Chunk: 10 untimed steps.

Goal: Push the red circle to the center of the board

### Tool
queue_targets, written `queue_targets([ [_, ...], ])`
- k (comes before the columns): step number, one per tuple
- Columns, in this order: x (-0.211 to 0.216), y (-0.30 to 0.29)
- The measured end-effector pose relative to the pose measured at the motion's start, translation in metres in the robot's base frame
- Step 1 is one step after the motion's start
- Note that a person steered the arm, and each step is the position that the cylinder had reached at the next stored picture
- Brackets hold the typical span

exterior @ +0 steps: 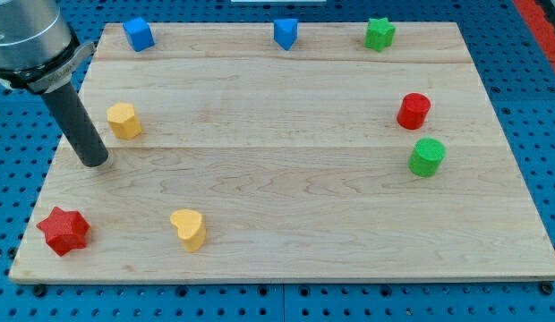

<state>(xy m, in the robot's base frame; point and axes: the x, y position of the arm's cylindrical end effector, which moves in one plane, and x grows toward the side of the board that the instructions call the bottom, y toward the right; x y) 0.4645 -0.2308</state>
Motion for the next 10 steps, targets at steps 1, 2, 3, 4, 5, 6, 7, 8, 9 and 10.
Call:
queue_targets([
  [1, -0.003, 0.0],
  [2, -0.003, 0.0],
  [3, -0.004, 0.0],
  [4, -0.003, 0.0],
  [5, 0.024, 0.006],
  [6, 0.06, 0.024],
  [7, 0.07, 0.063],
  [8, 0.064, 0.085],
  [9, -0.023, 0.187],
  [10, -0.094, 0.3],
])
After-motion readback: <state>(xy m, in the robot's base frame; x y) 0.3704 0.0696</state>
